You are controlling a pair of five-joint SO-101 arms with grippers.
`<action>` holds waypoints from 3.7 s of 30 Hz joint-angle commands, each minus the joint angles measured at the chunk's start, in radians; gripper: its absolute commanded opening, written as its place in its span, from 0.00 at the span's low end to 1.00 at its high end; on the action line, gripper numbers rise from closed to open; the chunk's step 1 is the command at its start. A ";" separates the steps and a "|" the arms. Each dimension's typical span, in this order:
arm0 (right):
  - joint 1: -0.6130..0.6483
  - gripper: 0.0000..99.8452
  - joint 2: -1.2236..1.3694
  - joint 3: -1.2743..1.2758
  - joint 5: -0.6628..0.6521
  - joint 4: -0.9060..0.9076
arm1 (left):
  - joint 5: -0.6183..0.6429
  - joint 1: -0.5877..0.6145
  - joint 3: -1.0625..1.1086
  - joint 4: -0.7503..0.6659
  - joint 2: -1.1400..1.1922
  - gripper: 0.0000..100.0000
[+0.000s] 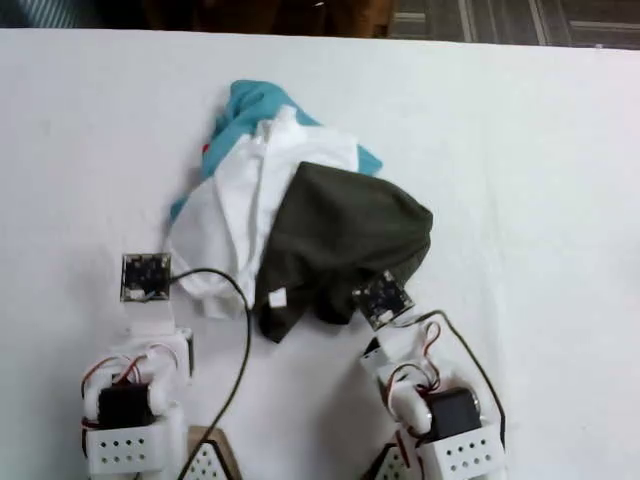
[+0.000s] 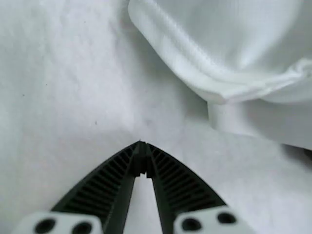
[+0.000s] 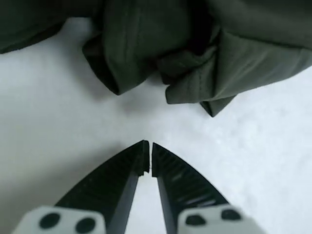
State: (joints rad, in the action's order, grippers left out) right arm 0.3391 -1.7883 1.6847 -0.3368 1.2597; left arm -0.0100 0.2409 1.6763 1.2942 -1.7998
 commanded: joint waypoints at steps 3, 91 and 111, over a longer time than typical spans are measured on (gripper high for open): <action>0.107 0.02 -0.008 0.008 0.006 0.005 | 0.000 -0.021 0.018 -0.043 -0.020 0.03; -0.513 0.19 0.997 -1.585 -0.107 0.435 | -0.110 -0.342 -2.066 0.224 2.239 0.25; -0.513 0.19 0.995 -1.583 -0.107 0.438 | -0.021 -0.359 -2.473 0.491 2.734 0.02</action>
State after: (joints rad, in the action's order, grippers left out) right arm -0.1811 -0.7940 0.1350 -0.4534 1.6924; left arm -0.0376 -0.1320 -0.8048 1.7729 0.9022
